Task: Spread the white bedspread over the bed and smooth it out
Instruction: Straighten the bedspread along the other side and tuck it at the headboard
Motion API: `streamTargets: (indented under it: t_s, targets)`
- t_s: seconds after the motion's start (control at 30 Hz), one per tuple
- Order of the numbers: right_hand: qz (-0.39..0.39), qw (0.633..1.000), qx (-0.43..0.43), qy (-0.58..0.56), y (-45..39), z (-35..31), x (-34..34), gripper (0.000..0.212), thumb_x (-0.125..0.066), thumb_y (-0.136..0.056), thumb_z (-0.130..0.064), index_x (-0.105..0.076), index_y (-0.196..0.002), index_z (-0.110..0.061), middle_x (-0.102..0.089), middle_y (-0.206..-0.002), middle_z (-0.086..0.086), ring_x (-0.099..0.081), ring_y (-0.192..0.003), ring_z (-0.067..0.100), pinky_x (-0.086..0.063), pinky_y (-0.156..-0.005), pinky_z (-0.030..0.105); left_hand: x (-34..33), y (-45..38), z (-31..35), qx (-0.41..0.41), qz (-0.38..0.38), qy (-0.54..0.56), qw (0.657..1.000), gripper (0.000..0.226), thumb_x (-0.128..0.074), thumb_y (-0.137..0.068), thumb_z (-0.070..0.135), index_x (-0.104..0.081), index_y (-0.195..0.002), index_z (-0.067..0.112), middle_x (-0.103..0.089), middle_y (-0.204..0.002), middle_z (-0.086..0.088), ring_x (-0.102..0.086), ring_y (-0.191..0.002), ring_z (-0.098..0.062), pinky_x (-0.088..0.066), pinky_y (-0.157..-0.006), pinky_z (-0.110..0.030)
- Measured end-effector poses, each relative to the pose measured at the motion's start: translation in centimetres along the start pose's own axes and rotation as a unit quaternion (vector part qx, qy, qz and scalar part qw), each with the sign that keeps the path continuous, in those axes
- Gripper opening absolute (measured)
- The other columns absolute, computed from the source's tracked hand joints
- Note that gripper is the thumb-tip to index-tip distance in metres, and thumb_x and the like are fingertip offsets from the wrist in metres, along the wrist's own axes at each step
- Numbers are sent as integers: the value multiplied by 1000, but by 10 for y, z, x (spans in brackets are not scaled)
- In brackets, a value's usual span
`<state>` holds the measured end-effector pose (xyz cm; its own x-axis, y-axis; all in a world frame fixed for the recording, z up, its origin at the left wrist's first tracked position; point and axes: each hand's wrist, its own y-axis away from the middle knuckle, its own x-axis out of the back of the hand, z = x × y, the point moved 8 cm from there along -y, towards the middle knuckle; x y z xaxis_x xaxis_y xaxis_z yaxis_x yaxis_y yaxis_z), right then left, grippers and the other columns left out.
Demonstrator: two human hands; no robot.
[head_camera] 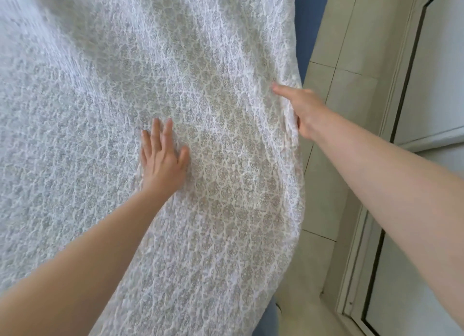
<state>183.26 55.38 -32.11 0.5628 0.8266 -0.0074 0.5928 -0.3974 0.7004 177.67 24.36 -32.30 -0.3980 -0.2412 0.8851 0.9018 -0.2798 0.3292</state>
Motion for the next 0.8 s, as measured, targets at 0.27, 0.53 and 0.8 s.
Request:
streamTargets:
  t_s: [0.27,0.53,0.8]
  targets:
    - [-21,991,8,129,-10,-35,-81,112,-75,-75,-56,-14,-152,-3,-27,-157,9,-32,-142,27,-35,-107,37,-8,-35,4,1,-43,-18,999,73,-31,-100,48,20,-151,45,33,-159,7,31,-146,-26,14,-118,-54]
    - [-82,992,-64,66,-39,-41,-63,37,-82,-70,-21,-73,-103,-8,-71,-111,6,-66,-105,26,-47,-101,42,-10,-32,2,12,-10,-2,1000,69,-28,-101,46,12,-155,36,24,-163,8,30,-147,-19,16,-119,-49]
    - [-42,998,4,37,-38,-62,-90,35,-81,-77,-22,-67,-104,-7,-68,-115,9,-66,-104,24,-53,-92,40,-17,-36,-2,22,-7,-35,999,67,-28,-102,43,12,-155,40,27,-161,8,32,-146,-21,16,-119,-51]
